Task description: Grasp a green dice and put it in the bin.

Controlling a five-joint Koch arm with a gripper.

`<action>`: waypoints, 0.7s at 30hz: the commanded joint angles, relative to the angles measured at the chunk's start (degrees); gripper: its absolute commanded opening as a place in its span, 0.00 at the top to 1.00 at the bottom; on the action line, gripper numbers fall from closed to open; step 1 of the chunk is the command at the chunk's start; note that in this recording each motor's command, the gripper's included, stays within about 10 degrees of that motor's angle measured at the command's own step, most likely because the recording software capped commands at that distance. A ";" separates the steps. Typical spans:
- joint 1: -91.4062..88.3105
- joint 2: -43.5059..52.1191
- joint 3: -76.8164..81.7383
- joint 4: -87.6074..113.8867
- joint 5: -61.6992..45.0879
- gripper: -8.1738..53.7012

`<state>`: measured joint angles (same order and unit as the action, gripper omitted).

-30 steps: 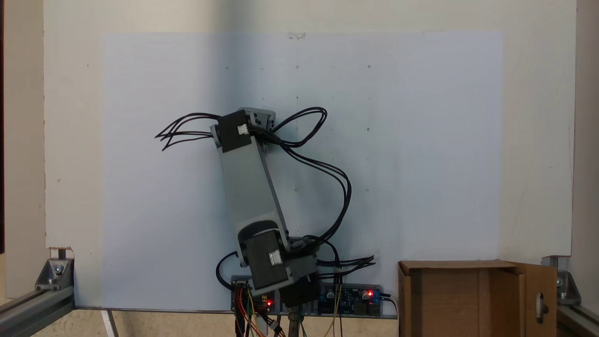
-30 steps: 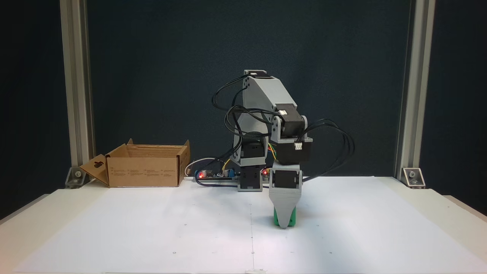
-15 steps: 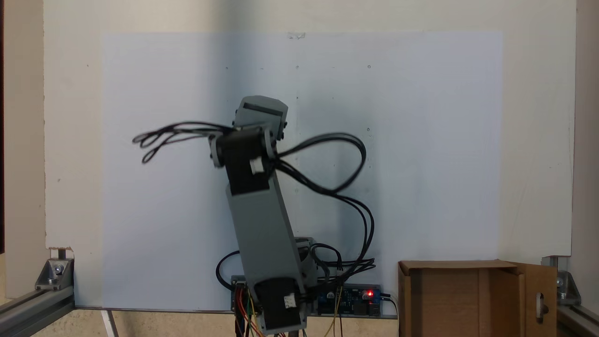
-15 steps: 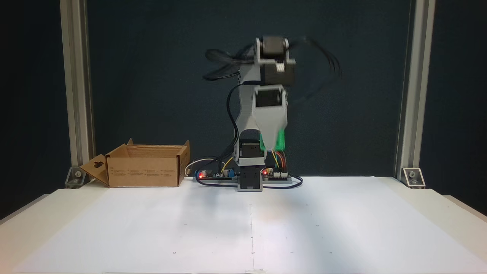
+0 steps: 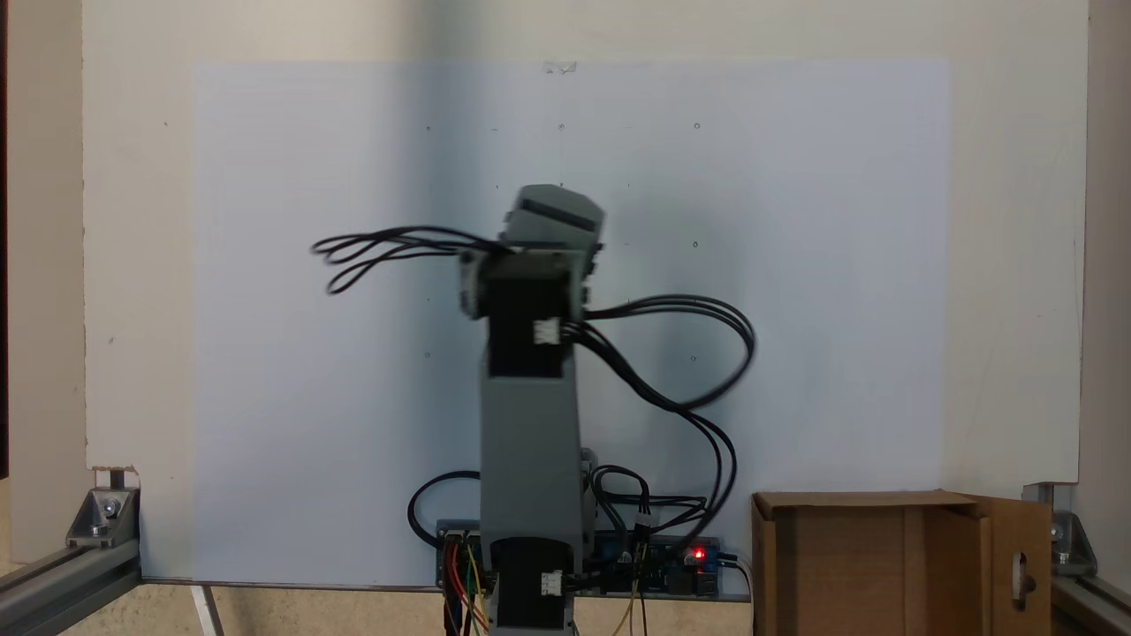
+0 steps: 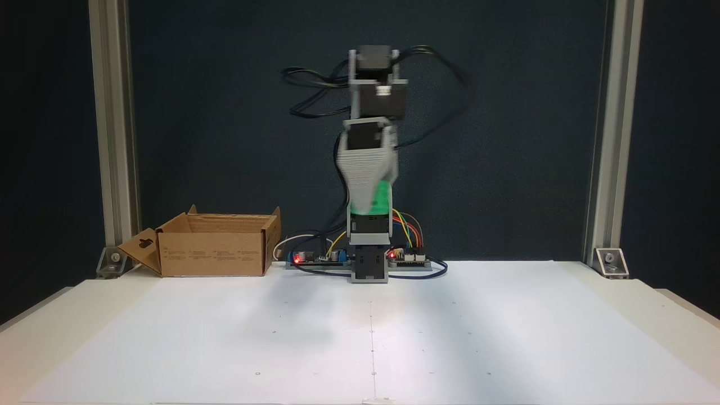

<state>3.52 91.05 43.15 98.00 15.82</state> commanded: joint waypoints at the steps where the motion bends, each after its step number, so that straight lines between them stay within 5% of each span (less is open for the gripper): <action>1: 6.68 1.58 -2.29 -0.35 -6.59 0.68; 21: 74.62 -4.66 -13.97 -12.22 -27.60 0.68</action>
<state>74.36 85.69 32.61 86.57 -6.06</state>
